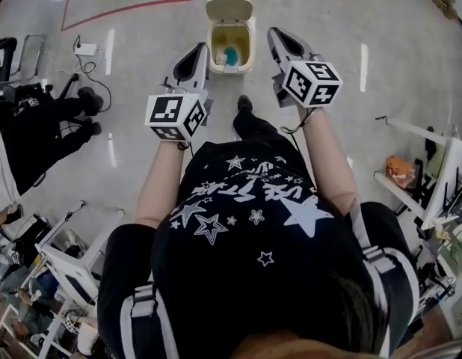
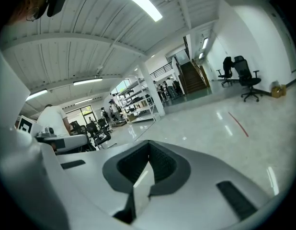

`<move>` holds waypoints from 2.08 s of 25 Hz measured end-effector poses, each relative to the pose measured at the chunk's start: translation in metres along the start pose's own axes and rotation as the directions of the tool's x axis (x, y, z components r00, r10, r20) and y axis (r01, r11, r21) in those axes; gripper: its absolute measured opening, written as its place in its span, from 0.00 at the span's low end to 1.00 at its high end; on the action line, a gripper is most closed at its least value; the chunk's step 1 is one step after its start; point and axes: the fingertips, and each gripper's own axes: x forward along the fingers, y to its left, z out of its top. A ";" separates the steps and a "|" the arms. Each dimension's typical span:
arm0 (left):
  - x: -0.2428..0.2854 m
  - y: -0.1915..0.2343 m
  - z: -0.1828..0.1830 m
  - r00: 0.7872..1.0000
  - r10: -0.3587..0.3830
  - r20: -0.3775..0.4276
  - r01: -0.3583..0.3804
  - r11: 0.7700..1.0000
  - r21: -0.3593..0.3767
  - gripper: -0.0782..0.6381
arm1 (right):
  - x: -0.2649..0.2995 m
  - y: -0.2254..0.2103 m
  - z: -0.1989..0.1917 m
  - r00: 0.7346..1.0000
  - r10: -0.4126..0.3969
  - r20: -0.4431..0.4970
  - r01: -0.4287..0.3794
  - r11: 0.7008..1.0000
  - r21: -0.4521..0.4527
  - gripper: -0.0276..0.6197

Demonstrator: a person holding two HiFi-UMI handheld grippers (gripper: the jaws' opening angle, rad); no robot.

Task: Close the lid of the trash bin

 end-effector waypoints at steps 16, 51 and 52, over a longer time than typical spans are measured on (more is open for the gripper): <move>0.065 0.025 0.010 1.000 -0.002 0.003 0.002 1.000 -0.023 0.12 | 0.074 -0.029 0.004 0.997 0.021 -0.075 -0.021 1.000 0.005 0.05; 0.273 0.191 -0.134 0.904 -0.246 -0.350 0.211 0.968 -0.135 0.12 | 0.276 -0.150 -0.082 0.891 -0.324 -0.317 0.346 0.938 0.012 0.05; 0.276 0.195 -0.139 0.902 -0.241 -0.358 0.206 0.970 -0.133 0.12 | 0.282 -0.153 -0.084 0.891 -0.315 -0.326 0.337 0.941 0.012 0.05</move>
